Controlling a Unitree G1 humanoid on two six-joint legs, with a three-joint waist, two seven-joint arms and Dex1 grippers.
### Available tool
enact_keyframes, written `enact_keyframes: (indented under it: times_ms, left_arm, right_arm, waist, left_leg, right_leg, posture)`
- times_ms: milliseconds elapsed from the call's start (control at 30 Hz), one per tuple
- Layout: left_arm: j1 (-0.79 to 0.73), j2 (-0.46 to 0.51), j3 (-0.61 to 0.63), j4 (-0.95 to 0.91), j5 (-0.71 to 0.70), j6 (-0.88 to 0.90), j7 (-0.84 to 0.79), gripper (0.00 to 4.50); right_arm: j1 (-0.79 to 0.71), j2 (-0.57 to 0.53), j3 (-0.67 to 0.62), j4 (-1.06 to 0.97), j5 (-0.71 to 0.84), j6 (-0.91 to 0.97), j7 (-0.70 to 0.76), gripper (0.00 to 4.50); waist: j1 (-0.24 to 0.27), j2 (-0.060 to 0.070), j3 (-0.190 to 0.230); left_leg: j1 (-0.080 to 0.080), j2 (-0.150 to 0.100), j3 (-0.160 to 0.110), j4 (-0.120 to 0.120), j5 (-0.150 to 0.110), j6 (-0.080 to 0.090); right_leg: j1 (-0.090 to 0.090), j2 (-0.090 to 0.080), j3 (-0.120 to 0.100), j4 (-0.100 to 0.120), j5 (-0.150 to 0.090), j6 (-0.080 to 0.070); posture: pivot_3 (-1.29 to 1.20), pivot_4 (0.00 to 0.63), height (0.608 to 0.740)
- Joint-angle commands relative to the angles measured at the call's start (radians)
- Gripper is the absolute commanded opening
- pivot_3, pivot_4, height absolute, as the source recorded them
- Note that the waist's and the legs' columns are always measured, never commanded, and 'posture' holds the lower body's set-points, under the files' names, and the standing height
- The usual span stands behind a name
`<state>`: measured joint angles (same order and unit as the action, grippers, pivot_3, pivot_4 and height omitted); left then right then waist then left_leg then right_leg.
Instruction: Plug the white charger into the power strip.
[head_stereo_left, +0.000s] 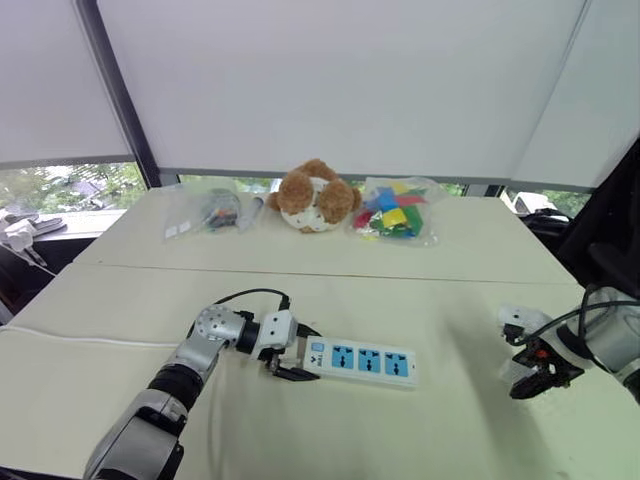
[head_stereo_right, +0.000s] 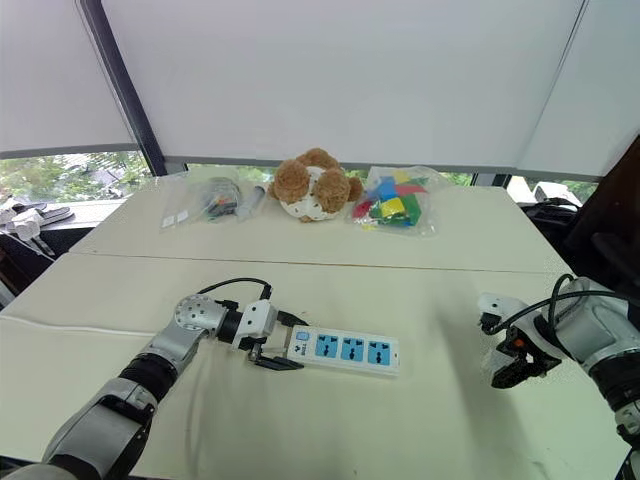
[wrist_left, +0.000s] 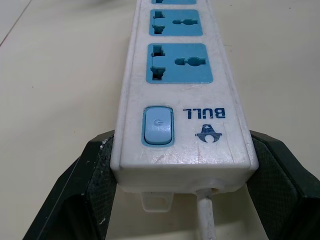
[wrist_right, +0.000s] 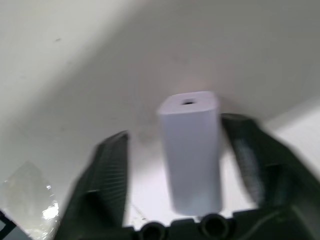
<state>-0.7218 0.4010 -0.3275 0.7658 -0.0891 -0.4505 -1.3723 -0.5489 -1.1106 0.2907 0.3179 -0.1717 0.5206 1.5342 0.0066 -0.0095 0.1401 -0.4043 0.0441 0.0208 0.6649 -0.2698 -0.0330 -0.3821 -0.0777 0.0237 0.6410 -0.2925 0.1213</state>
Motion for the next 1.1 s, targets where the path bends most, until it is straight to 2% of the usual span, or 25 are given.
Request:
enact_keyframes:
  times_ms: [33, 333, 800, 967, 1033, 1100]
  left_arm:
    - [0.039, -0.005, -0.051, 0.027, 0.074, 0.005, -0.017, 3.00]
    - [0.047, -0.021, -0.047, 0.026, 0.077, 0.005, 0.018, 3.00]
    - [0.086, -0.013, -0.041, -0.025, 0.069, 0.034, 0.036, 3.00]
    - [0.083, -0.016, -0.040, -0.027, 0.069, 0.038, 0.037, 3.00]
    - [0.079, -0.017, -0.040, -0.024, 0.069, 0.037, 0.038, 3.00]
    - [0.076, -0.020, -0.040, -0.021, 0.070, 0.035, 0.040, 3.00]
  right_arm:
    - [-0.029, 0.008, 0.002, -0.039, 0.018, 0.059, 0.019, 4.18]
    - [-0.135, 0.053, 0.043, 0.004, 0.025, 0.214, 0.032, 4.18]
    - [-0.108, 0.006, 0.073, 0.136, -0.016, 0.082, -0.002, 4.18]
    - [-0.087, 0.003, 0.062, 0.131, -0.003, 0.101, -0.005, 4.18]
    - [-0.076, 0.002, 0.061, 0.128, -0.007, 0.086, -0.012, 3.67]
    - [-0.060, -0.001, 0.062, 0.119, -0.010, 0.075, -0.011, 2.90]
  waist:
    - [-0.002, 0.000, 0.000]
    - [0.010, 0.004, 0.001]
    - [0.010, 0.004, 0.001]
    - [0.010, 0.004, 0.001]
    - [0.010, 0.004, 0.001]
    - [0.011, 0.004, 0.001]
  left_leg:
    - [0.000, 0.000, 0.000, 0.000, 0.000, 0.000]
    - [-0.003, -0.001, 0.000, 0.000, 0.000, 0.000]
    - [-0.003, -0.003, 0.000, 0.000, 0.000, 0.000]
    - [-0.003, -0.003, 0.000, 0.000, 0.000, 0.000]
    - [-0.003, -0.003, 0.000, 0.000, 0.000, 0.000]
    - [-0.003, -0.003, 0.000, 0.000, 0.000, 0.000]
  right_leg:
    - [0.000, 0.000, 0.000, 0.000, 0.000, 0.000]
    - [-0.004, -0.002, 0.000, 0.000, 0.000, 0.001]
    - [-0.002, -0.003, 0.000, -0.001, 0.001, 0.002]
    - [-0.002, -0.003, 0.000, -0.002, 0.001, 0.002]
    - [-0.001, -0.003, 0.000, -0.002, 0.001, 0.002]
    - [-0.001, -0.003, 0.000, -0.002, 0.001, 0.002]
  posture:
    - [0.00, 0.150, 0.739]
    - [0.00, 0.150, 0.739]
    - [0.00, 0.150, 0.739]
    - [0.00, 0.150, 0.739]
    - [0.00, 0.150, 0.739]
    - [0.00, 0.150, 0.739]
